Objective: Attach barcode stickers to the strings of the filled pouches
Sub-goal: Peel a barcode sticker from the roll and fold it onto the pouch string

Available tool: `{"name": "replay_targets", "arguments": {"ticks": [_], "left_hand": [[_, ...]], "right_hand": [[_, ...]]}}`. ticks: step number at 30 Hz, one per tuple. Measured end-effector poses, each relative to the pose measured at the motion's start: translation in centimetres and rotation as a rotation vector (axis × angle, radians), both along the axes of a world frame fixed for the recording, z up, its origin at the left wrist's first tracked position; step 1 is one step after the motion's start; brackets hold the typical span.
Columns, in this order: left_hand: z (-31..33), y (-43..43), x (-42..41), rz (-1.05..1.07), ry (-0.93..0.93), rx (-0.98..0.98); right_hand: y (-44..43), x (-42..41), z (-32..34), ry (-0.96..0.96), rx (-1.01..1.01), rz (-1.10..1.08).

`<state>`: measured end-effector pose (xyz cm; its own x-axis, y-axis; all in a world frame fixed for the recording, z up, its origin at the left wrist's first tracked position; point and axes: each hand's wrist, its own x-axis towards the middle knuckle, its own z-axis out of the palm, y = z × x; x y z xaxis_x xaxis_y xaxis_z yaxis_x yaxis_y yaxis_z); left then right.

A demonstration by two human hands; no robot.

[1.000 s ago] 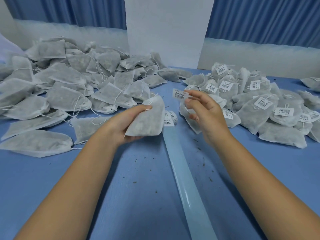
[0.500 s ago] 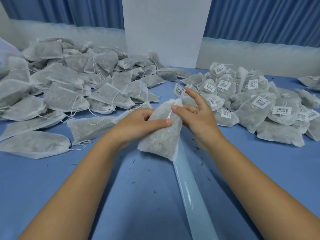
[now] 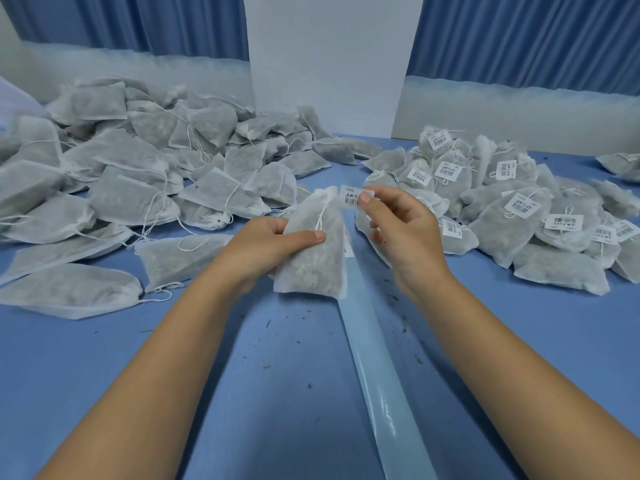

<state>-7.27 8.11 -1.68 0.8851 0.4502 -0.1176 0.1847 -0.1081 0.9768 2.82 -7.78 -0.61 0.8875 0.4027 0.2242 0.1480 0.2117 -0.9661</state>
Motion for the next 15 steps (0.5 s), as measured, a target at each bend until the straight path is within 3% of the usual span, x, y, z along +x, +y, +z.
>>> {"name": "replay_targets", "arguments": {"ticks": [3,9,15], "left_hand": [[-0.2,0.1,0.2,0.032,-0.024,0.064],[-0.2,-0.4,0.2,0.023,-0.081,0.143],[0.1,-0.8,0.0,-0.022,-0.129,0.162]], "right_hand": [[0.1,-0.2,0.1,0.01,-0.039,0.007],[1.0,-1.0,-0.6,0.253,0.027,0.235],[1.0,-1.6,-1.2,0.15,-0.028,0.164]]}}
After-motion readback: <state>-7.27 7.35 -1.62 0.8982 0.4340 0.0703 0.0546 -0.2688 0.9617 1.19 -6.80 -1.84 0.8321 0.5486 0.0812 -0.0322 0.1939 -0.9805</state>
